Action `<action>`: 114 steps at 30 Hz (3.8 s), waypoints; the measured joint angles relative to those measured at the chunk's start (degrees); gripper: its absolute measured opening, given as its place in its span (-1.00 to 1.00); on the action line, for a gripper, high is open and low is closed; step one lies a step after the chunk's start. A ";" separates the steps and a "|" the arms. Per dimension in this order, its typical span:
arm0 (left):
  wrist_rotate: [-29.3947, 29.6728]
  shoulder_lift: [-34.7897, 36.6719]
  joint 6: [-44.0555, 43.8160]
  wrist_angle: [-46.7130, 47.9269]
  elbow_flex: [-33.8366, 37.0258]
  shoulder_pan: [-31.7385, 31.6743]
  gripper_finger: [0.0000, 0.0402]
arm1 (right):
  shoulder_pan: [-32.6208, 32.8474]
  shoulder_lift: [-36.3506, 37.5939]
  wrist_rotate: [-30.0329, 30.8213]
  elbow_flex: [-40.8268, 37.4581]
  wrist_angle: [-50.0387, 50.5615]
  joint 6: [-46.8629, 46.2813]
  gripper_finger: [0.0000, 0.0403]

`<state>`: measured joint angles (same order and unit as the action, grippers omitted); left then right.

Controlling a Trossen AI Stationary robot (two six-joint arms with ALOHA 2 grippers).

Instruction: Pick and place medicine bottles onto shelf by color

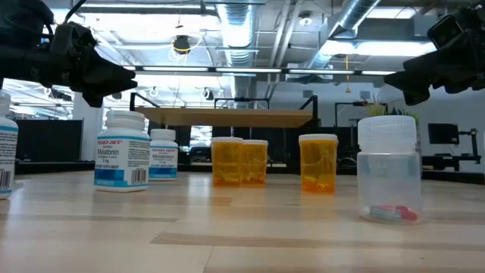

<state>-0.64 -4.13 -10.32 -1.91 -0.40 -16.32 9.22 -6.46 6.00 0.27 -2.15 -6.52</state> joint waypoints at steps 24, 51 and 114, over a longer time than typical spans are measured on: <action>1.38 -0.01 4.62 0.26 0.00 0.00 -0.30 | -0.35 0.00 0.95 0.00 -7.26 5.89 0.14; 1.37 0.01 0.69 -5.68 0.00 0.02 -0.30 | -7.09 -21.45 11.45 38.79 34.94 -4.35 0.14; -1.45 0.01 -0.40 -2.34 -0.50 0.02 0.23 | -0.97 -75.87 -5.60 45.42 42.88 1.86 0.40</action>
<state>-2.09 -4.12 -10.72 -4.25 -0.91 -16.29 8.25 -82.33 0.40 45.69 40.73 -4.67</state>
